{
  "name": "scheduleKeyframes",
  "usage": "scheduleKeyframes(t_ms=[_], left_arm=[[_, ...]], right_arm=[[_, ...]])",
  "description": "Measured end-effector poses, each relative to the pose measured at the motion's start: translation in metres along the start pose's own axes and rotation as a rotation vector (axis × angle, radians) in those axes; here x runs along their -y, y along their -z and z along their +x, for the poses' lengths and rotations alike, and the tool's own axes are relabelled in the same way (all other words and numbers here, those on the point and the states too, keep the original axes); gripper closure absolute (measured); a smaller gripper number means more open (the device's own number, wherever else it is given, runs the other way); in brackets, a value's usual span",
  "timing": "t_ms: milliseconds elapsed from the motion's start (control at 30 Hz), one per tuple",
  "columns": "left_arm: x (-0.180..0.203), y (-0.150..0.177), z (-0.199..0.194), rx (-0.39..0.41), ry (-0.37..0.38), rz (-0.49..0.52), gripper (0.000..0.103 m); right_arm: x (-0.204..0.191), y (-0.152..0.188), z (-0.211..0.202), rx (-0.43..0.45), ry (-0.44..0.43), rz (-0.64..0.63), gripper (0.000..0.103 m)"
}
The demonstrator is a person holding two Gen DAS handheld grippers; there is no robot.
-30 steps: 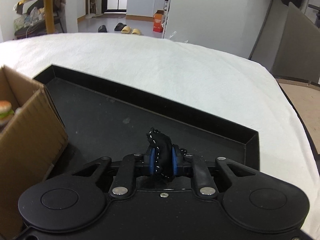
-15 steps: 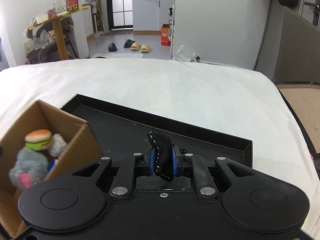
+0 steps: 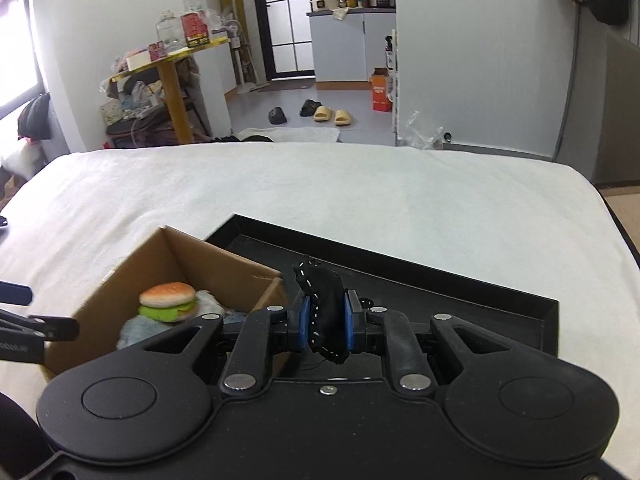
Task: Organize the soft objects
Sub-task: 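Carry the black strap into the box and open the right gripper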
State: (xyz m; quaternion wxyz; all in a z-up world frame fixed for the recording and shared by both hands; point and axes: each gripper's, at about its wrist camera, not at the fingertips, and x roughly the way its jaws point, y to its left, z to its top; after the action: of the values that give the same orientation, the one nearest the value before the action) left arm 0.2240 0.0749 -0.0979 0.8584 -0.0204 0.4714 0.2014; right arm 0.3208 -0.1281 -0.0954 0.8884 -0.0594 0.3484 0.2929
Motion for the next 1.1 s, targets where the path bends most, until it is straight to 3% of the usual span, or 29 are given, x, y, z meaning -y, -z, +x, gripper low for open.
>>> scheduleKeyframes(t_ms=[400, 600, 867, 1100], left_arm=[[-0.012, 0.007, 0.009, 0.007, 0.074, 0.004, 0.038], [-0.017, 0.009, 0.017, -0.006, 0.112, -0.001, 0.054], [-0.021, 0.013, 0.036, -0.055, 0.158, -0.022, 0.092], [-0.025, 0.013, 0.038, -0.069, 0.173, -0.036, 0.094]], right_arm=[[-0.048, -0.010, -0.008, 0.019, -0.064, -0.125, 0.086], [-0.073, -0.006, -0.006, 0.020, -0.081, -0.219, 0.086], [-0.099, -0.001, 0.005, 0.010, -0.078, -0.322, 0.085], [-0.104, 0.007, 0.022, -0.042, -0.008, -0.369, 0.079]])
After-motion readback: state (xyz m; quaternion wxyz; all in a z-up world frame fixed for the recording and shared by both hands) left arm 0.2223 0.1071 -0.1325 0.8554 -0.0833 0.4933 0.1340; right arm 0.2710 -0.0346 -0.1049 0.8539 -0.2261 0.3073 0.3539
